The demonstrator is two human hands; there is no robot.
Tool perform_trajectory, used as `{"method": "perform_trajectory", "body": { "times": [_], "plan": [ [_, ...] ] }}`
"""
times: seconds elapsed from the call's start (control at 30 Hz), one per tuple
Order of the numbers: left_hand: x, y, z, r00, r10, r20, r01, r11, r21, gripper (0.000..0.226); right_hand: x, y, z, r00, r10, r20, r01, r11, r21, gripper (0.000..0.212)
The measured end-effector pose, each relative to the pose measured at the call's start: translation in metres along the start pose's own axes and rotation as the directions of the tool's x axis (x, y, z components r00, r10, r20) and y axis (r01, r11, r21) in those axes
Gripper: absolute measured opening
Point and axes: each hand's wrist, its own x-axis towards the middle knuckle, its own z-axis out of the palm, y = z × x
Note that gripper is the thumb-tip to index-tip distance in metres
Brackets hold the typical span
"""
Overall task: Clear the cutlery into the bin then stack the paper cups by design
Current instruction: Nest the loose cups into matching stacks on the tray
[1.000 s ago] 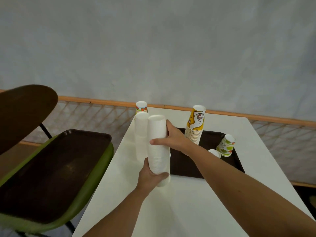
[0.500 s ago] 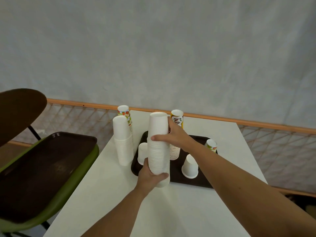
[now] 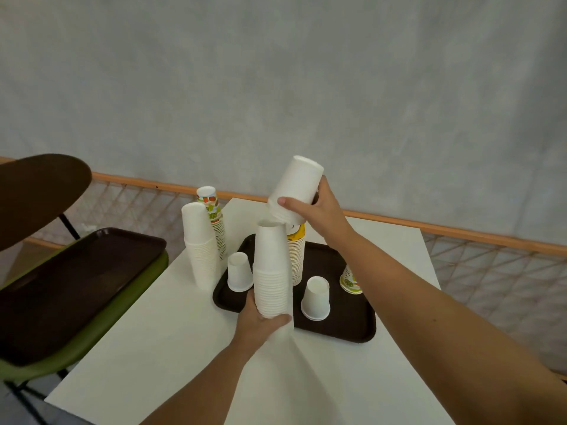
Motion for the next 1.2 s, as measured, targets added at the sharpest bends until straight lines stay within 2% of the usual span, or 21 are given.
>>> {"method": "perform_trajectory", "body": {
  "times": [0.17, 0.27, 0.53, 0.7, 0.97, 1.07, 1.2],
  "plan": [
    [-0.004, -0.002, 0.007, 0.996, -0.046, -0.073, 0.045, 0.999, -0.02, 0.096, -0.006, 0.021, -0.024, 0.995, 0.001, -0.099, 0.0, 1.0, 0.015, 0.073],
    [-0.005, 0.001, 0.009, 0.993, -0.053, -0.104, 0.048, 0.998, -0.05, 0.095, -0.014, 0.047, -0.034, 0.991, 0.052, -0.124, -0.059, 0.997, -0.05, 0.076],
    [0.0, 0.005, 0.01, 0.994, -0.034, -0.106, 0.028, 0.998, -0.055, 0.093, -0.035, 0.126, -0.041, 0.966, 0.244, -0.083, -0.257, 0.925, -0.28, 0.084],
    [0.005, 0.005, 0.006, 0.995, -0.024, -0.1, 0.019, 0.999, -0.05, 0.092, -0.038, 0.152, -0.033, 0.961, 0.269, -0.059, -0.272, 0.895, -0.353, 0.087],
    [0.013, 0.003, 0.0, 0.994, -0.031, -0.107, 0.027, 0.999, -0.035, 0.095, -0.04, 0.182, -0.022, 0.937, 0.344, -0.064, -0.342, 0.862, -0.374, 0.084],
    [0.016, 0.001, 0.001, 0.994, -0.037, -0.098, 0.035, 0.999, -0.022, 0.096, -0.041, 0.188, -0.022, 0.92, 0.383, -0.087, -0.387, 0.848, -0.362, 0.089],
    [0.02, 0.003, 0.005, 0.995, -0.045, -0.09, 0.042, 0.999, -0.033, 0.094, -0.038, 0.18, -0.022, 0.937, 0.341, -0.078, -0.347, 0.878, -0.329, 0.086]
  ]
}}
